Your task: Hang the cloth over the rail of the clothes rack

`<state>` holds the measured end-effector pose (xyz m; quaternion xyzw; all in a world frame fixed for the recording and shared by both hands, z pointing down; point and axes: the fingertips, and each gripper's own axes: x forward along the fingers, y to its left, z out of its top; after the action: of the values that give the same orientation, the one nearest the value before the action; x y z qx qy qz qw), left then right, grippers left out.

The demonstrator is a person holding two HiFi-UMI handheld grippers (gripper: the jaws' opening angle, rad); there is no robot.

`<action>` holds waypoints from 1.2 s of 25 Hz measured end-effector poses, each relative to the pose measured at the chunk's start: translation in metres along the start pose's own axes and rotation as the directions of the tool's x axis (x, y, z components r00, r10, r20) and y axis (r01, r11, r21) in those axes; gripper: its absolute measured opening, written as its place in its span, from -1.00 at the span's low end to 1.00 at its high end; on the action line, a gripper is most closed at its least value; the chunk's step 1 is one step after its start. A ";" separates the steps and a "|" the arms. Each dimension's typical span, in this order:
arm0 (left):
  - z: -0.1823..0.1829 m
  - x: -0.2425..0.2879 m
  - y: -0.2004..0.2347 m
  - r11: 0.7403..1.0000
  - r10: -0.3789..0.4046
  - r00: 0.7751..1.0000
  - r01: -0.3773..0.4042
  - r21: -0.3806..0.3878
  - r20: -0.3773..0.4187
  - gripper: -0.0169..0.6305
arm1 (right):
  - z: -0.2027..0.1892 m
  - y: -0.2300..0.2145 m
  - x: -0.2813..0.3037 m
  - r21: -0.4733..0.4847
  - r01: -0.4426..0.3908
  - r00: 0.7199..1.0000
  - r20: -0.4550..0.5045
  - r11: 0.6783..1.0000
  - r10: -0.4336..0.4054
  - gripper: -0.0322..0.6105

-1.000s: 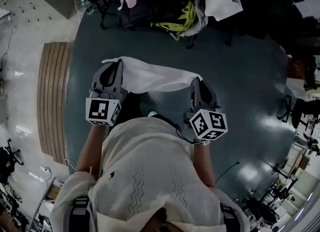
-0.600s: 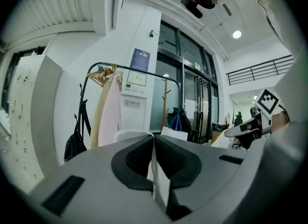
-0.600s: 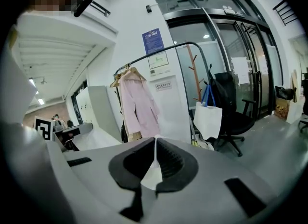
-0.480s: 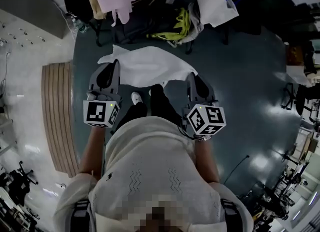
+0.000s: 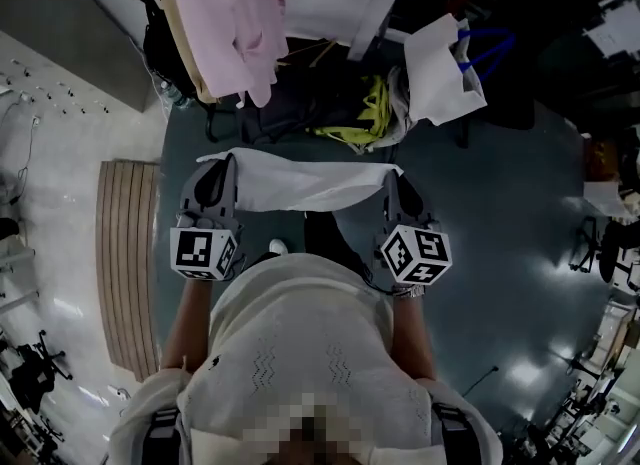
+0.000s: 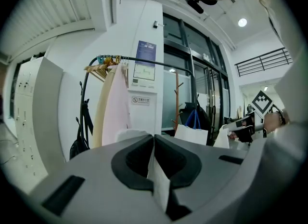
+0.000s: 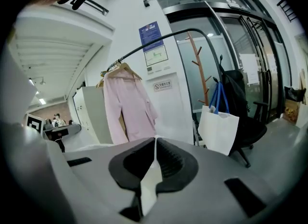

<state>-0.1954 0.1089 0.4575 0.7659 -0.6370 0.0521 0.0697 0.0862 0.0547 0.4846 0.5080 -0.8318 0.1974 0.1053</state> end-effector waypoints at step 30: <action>0.298 0.278 0.020 0.930 -0.071 0.960 -0.035 0.366 0.270 -0.89 | 0.360 -0.136 0.135 -0.082 -0.143 0.957 0.244 0.986 0.159 -0.83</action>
<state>-0.1672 -0.2160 0.2116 0.7709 -0.6122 0.0616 -0.1646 0.1537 -0.2659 0.2414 0.4602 -0.8806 0.1127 0.0003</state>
